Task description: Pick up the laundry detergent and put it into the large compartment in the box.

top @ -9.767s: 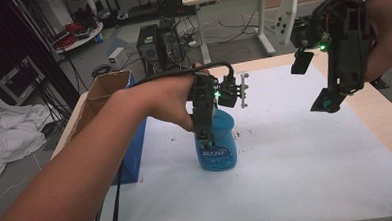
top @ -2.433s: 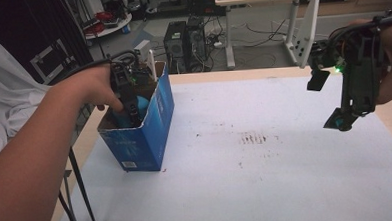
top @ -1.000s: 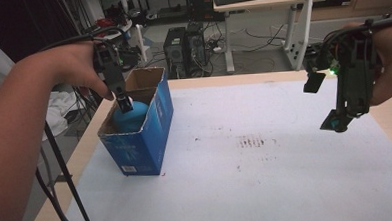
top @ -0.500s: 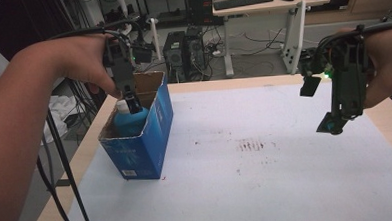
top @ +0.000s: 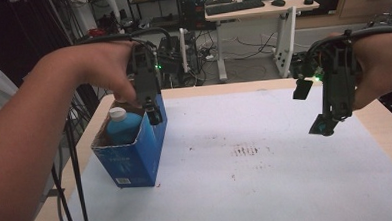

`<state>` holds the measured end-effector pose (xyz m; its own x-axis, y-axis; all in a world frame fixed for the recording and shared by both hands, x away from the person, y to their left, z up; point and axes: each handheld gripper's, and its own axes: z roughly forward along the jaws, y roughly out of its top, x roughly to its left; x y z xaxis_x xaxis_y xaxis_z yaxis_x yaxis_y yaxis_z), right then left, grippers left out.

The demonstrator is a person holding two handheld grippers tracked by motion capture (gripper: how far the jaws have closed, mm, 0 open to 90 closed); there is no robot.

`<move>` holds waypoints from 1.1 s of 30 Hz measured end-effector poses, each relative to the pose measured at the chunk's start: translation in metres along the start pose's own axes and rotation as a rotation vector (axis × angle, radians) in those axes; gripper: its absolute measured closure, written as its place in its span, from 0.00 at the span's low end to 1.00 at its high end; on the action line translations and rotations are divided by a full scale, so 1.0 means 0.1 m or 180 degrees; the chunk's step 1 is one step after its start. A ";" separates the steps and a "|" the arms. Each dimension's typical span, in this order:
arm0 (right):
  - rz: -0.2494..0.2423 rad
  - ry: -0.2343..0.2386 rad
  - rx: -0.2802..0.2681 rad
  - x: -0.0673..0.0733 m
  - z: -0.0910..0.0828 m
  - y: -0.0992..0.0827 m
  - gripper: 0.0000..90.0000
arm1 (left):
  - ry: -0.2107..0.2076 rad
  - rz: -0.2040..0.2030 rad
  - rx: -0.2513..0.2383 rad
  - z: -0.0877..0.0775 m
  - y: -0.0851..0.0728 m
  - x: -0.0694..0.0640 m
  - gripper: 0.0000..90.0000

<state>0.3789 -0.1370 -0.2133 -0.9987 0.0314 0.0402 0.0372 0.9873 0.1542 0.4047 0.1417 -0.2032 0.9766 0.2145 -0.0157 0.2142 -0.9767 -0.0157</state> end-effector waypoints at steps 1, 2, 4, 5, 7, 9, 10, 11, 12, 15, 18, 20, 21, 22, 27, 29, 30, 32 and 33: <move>-0.0002 0.0007 0.0005 -0.01 0.00 0.00 0.02 | -0.0014 0.0030 -0.0009 0.01 0.03 -0.01 0.02; 0.0013 0.0009 0.0006 -0.01 0.00 0.00 0.02 | -0.0032 0.0062 -0.0015 0.03 0.06 -0.01 0.02; 0.0007 0.0018 0.0010 -0.02 0.01 0.01 0.02 | -0.0025 0.0122 -0.0020 0.05 0.11 -0.03 0.02; 0.0001 0.0019 0.0011 -0.03 0.01 0.01 0.02 | -0.0035 0.0145 -0.0033 0.06 0.14 -0.03 0.02; 0.0022 0.0021 0.0018 -0.04 0.01 0.02 0.02 | -0.0052 0.0191 -0.0046 0.09 0.19 -0.05 0.02; 0.0024 0.0022 0.0024 -0.05 0.02 0.04 0.02 | -0.0044 0.0270 -0.0060 0.12 0.24 -0.06 0.02; 0.0013 0.0015 0.0030 -0.07 0.02 0.04 0.02 | -0.0046 0.0298 -0.0054 0.14 0.26 -0.06 0.02; 0.0032 0.0015 0.0035 -0.07 0.03 0.04 0.02 | -0.0065 0.0310 -0.0048 0.16 0.28 -0.07 0.02; 0.0035 0.0025 0.0034 -0.08 0.03 0.05 0.02 | -0.0061 0.0332 -0.0047 0.19 0.29 -0.07 0.02; 0.0049 0.0020 0.0041 -0.09 0.04 0.06 0.02 | -0.0092 0.0381 -0.0045 0.24 0.32 -0.09 0.02; 0.0042 0.0005 0.0071 -0.08 0.04 0.08 0.02 | -0.0114 0.0413 -0.0034 0.28 0.35 -0.09 0.02; 0.0057 -0.0006 0.0083 -0.08 0.03 0.09 0.02 | -0.0115 0.0421 -0.0049 0.30 0.37 -0.10 0.02; 0.0046 -0.0018 0.0091 -0.08 0.03 0.10 0.02 | -0.0120 0.0430 -0.0047 0.31 0.38 -0.10 0.02; 0.0045 -0.0023 0.0104 -0.08 0.02 0.10 0.02 | -0.0118 0.0445 -0.0055 0.31 0.38 -0.10 0.02; 0.0042 -0.0040 0.0106 -0.09 -0.04 0.11 0.02 | -0.0124 0.0455 -0.0073 0.35 0.42 -0.11 0.02; 0.0039 -0.0045 0.0117 -0.08 -0.06 0.11 0.02 | -0.0129 0.0450 -0.0087 0.38 0.41 -0.12 0.02; 0.0035 -0.0056 0.0117 -0.08 -0.07 0.11 0.02 | -0.0131 0.0445 -0.0080 0.39 0.41 -0.11 0.02; 0.0037 -0.0060 0.0117 -0.07 -0.10 0.11 0.02 | -0.0139 0.0423 -0.0078 0.42 0.40 -0.11 0.02; 0.0039 -0.0068 0.0113 -0.07 -0.10 0.11 0.02 | -0.0132 0.0428 -0.0066 0.43 0.40 -0.11 0.02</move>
<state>0.3862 -0.1275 -0.2016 -0.9987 0.0465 0.0208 0.0487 0.9917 0.1188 0.4022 0.1006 -0.2462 0.9950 0.0816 -0.0577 0.0823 -0.9966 0.0099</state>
